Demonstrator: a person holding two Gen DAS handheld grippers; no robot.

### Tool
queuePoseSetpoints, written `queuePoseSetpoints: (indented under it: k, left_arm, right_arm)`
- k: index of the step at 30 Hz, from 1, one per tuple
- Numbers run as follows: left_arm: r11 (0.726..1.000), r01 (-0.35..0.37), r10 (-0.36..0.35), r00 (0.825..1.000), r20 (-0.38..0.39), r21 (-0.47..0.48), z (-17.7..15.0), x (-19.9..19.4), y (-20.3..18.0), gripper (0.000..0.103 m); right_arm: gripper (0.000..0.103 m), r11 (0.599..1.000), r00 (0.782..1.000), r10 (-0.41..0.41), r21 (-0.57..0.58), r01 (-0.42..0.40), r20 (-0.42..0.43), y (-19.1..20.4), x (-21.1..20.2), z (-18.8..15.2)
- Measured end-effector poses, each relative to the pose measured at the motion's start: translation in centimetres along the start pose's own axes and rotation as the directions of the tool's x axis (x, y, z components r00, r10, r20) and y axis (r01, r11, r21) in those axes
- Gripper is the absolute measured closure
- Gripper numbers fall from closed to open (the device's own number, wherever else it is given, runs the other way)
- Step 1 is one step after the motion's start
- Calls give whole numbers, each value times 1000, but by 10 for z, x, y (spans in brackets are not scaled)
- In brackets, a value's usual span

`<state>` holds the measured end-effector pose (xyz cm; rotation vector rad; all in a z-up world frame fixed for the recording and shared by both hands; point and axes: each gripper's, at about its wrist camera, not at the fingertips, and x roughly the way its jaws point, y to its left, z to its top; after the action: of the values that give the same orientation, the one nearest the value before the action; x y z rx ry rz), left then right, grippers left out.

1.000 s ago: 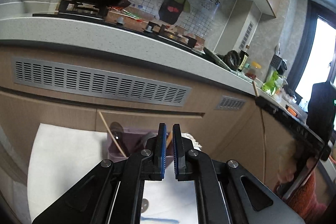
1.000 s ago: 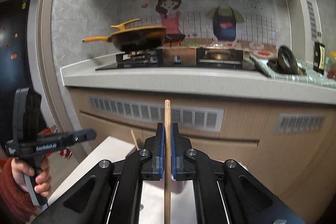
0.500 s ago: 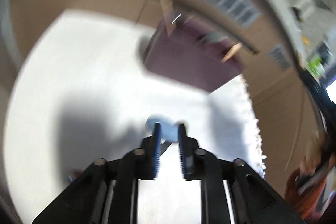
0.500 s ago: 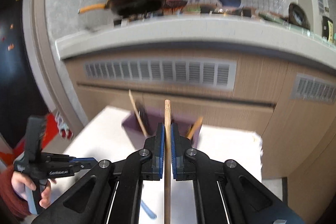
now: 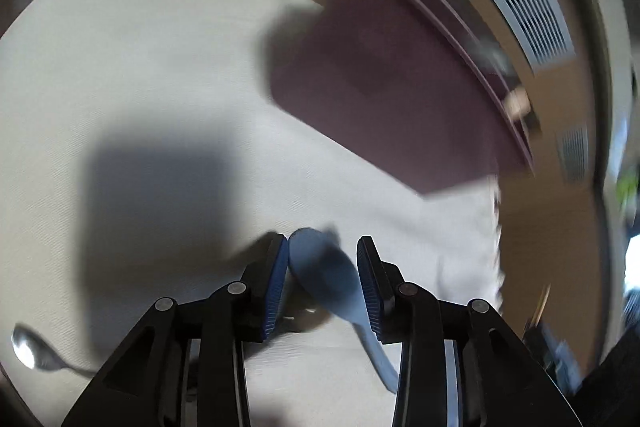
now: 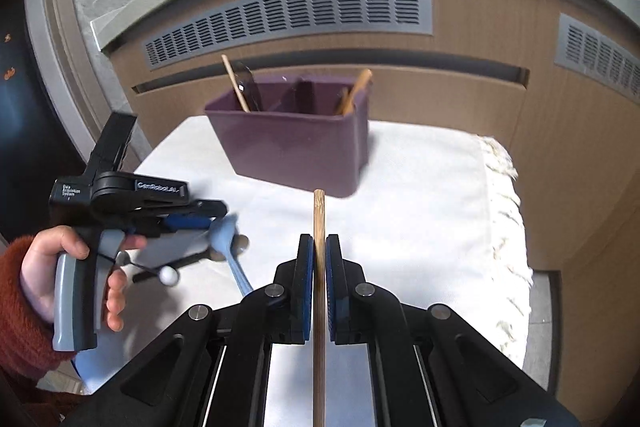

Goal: Organize utensils
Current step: 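Lift the chopstick with the right tool while the left tool grasps the blue plastic spoon, then carry the blue spoon and chopstick over the purple holder and release both inside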

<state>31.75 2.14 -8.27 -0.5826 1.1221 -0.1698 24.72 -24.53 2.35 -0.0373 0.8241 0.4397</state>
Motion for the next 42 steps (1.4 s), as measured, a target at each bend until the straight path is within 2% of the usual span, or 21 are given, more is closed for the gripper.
queuePoseSetpoints:
  k: [1,2,3,5,7,9,13,15,17,18,20,23,25,29,30,38,40,42]
  left_arm:
    - [995,-18,18,1000,-5,98,-7,4,-14,66]
    - [985,-40,40,999,6,168,-12,4,-21,60]
    - [967,-78,73,997,33,241,-21,5,-31,59]
    - [937,-158,132,986,103,311,-36,5,-43,57]
    - [935,-184,153,981,122,302,-43,4,-48,57]
    - [943,-163,136,985,111,291,-47,-2,-53,57]
    - [936,-178,128,976,176,304,-58,-28,-62,57]
    - [953,-142,105,983,149,266,-61,-35,-59,57]
    - [974,-99,83,992,90,202,-58,-29,-54,57]
    - [978,-101,89,993,75,180,-55,-23,-53,57]
    - [976,-137,124,989,86,171,-50,-10,-56,57]
    - [963,-166,149,984,96,210,-49,11,-71,57]
    - [941,-206,188,978,92,268,-50,26,-85,57]
    - [859,-306,273,952,139,410,-60,46,-109,57]
    - [847,-318,283,948,146,425,-60,48,-109,57]
    - [869,-285,266,958,103,405,-44,47,-103,58]
    - [873,-278,256,960,110,401,-46,44,-101,64]
    - [899,-197,175,980,93,392,-50,36,-93,66]
  right_arm:
    - [98,1000,1000,-4,8,4,-3,-3,1,-3]
    - [98,1000,1000,-7,16,7,-3,-7,1,-6]
    - [98,1000,1000,-10,23,10,-4,-9,2,-7]
    - [98,999,1000,-24,36,25,-2,-13,4,-11]
    - [98,998,999,-42,40,42,2,-16,6,-14]
    - [98,998,999,-50,47,49,14,-19,4,-16]
    - [98,996,998,-53,79,50,34,-29,-3,-21]
    - [98,994,998,-59,91,55,35,-34,-6,-25]
    - [98,994,998,-58,99,55,33,-38,-6,-27]
    - [98,993,998,-56,106,52,33,-40,-7,-30]
    - [98,992,998,-53,113,49,35,-42,-9,-32]
    - [98,992,997,-63,115,57,43,-44,-14,-39]
    - [98,991,996,-75,116,69,49,-45,-17,-42]
    - [98,988,995,-81,136,73,51,-52,-18,-48]
    - [98,987,995,-85,140,78,51,-53,-17,-49]
    - [98,985,995,-86,151,77,54,-55,-17,-52]
    - [98,985,994,-88,151,78,59,-52,-18,-53]
    - [98,986,994,-79,150,68,70,-49,-21,-52]
